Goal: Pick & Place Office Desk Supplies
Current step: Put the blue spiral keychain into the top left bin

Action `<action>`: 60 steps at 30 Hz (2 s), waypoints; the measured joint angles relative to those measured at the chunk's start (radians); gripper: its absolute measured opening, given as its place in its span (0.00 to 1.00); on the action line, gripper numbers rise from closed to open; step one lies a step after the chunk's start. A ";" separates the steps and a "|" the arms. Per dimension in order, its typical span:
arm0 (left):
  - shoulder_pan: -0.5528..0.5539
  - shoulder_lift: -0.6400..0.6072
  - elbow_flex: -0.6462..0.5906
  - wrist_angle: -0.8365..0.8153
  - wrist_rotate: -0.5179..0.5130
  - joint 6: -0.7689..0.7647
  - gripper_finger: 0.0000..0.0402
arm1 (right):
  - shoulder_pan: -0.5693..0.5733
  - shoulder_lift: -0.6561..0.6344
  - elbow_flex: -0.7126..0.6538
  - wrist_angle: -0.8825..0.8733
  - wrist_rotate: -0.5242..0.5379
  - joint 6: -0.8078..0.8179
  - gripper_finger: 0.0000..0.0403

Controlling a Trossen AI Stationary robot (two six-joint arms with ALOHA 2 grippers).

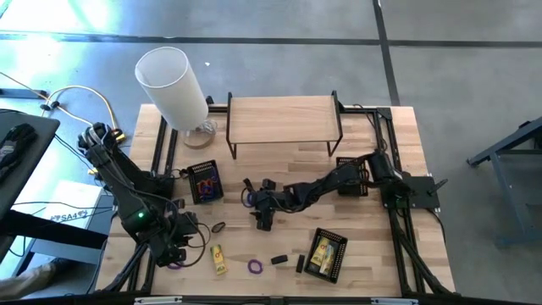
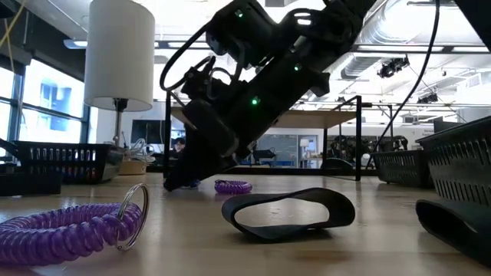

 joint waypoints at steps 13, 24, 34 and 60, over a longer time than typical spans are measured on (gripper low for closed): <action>0.000 0.000 0.000 0.009 -0.019 0.051 0.33 | -0.023 0.004 -0.002 -0.022 0.004 -0.001 0.30; 0.003 0.000 0.000 0.028 -0.018 0.174 0.33 | 0.025 -0.061 -0.008 -0.056 -0.046 -0.054 0.02; 0.011 0.000 0.000 0.052 -0.346 0.273 0.33 | 0.127 -0.232 -0.009 -0.105 -0.130 -0.062 0.01; 0.285 0.215 0.000 0.655 -0.208 0.851 0.33 | 0.155 -0.282 -0.006 0.011 -0.200 -0.131 0.01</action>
